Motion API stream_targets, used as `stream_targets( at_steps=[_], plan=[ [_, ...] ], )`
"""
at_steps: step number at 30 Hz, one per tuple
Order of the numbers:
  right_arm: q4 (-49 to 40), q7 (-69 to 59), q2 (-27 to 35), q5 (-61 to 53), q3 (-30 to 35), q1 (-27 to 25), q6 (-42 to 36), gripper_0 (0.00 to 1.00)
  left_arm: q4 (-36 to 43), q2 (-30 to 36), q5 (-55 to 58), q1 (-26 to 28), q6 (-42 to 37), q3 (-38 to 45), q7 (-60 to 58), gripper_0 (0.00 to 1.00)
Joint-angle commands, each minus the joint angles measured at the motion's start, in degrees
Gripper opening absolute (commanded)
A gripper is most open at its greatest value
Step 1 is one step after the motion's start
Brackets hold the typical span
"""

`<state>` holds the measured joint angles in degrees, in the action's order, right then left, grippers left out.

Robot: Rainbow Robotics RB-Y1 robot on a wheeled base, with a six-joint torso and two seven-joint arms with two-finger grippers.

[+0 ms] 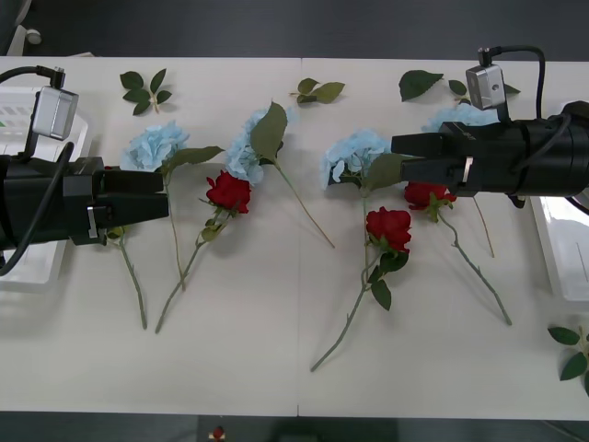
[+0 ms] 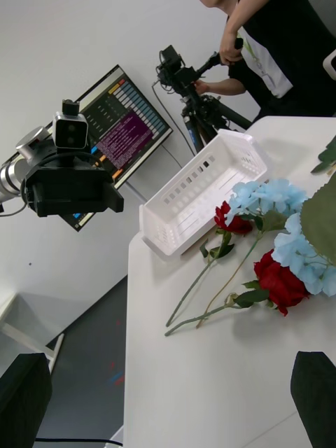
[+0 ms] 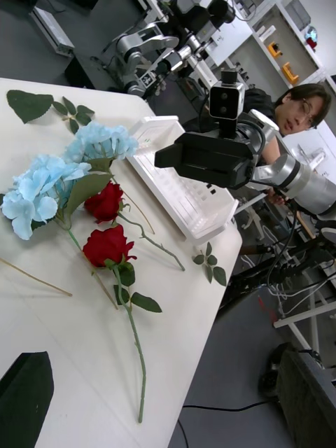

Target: Put the red flowers into the right box and the blue flowers into the left box

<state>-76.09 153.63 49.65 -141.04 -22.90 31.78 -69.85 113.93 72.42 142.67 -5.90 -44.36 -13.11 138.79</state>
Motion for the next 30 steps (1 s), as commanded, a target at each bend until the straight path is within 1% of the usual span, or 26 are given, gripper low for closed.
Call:
stream_targets(
  at_steps=[1,2,3,7,10,13,16,18,20,21,22,23,25,26,27,29,30],
  plan=[
    [-0.11,1.37,-1.67,0.41,-1.10,-2.51,0.06,1.00,0.76,-0.44,0.33,-0.34,-0.47,-0.07,3.24,0.92],
    [-0.11,1.37,-1.67,0.41,-1.10,-2.51,0.06,1.00,0.76,-0.44,0.33,-0.34,-0.47,-0.07,3.24,0.92],
    [-0.20,1.37,-2.19,-0.64,0.13,-3.13,0.06,1.00,-0.47,-2.64,0.42,1.94,-0.29,-2.01,3.24,0.92],
    [-1.34,1.37,-0.44,-1.61,2.07,-1.81,-0.20,1.00,-1.61,-5.01,0.86,2.38,-0.73,-1.66,3.60,0.92],
    [-3.36,1.37,3.08,-1.17,3.03,0.48,-0.20,1.00,-2.31,-5.45,0.51,1.85,-0.82,-1.39,3.68,0.93],
    [-4.68,1.37,7.12,-0.47,3.03,3.73,0.15,1.00,-4.86,-3.51,0.15,-1.05,-1.00,-1.48,3.16,0.92],
    [-5.65,-10.99,10.46,3.75,3.12,7.86,0.24,1.00,-8.55,-1.32,-2.39,-4.65,-1.17,-1.48,0.96,0.92],
    [-6.00,-24.08,11.87,7.97,3.12,11.02,-0.29,1.00,-10.93,-0.53,-6.70,-7.20,-1.79,-1.48,-3.70,0.93],
    [-6.44,-39.64,12.13,15.62,3.12,14.98,-1.26,1.00,-13.83,-0.61,-12.68,-10.10,-3.46,-1.48,-10.11,0.92],
    [-6.53,-43.86,12.13,17.90,3.12,15.94,-1.61,1.00,-14.44,-0.61,-14.52,-10.80,-3.90,-1.48,-11.70,0.92],
    [-6.70,-51.77,12.13,22.21,3.03,17.61,-2.58,1.00,-15.67,-0.88,-18.04,-12.03,-4.69,-1.57,-14.69,0.93],
    [-6.88,-55.55,12.13,24.67,2.95,18.49,-3.02,1.00,-16.11,-1.05,-20.06,-12.65,-4.95,-1.48,-16.18,0.92],
    [-7.67,-67.85,11.87,35.57,1.72,22.36,-6.00,1.00,-17.25,-2.20,-28.76,-14.58,-5.39,-1.48,-22.16,0.92],
    [-8.02,-72.68,11.61,40.49,0.57,24.21,-8.29,1.00,-17.43,-3.07,-33.60,-15.28,-5.39,-1.48,-25.58,0.92],
    [-8.02,-74.88,11.61,42.86,-0.13,24.91,-9.52,1.00,-17.43,-3.51,-36.41,-15.55,-5.39,-1.48,-27.43,0.92],
    [-7.40,-82.09,10.81,49.98,-2.68,27.46,-13.04,1.00,-17.25,-5.89,-47.66,-16.52,-5.39,-1.48,-34.11,1.00],
    [-7.05,-83.41,10.55,51.39,-3.12,27.90,-13.65,1.00,-17.08,-6.33,-50.21,-16.60,-5.39,-1.48,-35.69,1.00]
  ],
)
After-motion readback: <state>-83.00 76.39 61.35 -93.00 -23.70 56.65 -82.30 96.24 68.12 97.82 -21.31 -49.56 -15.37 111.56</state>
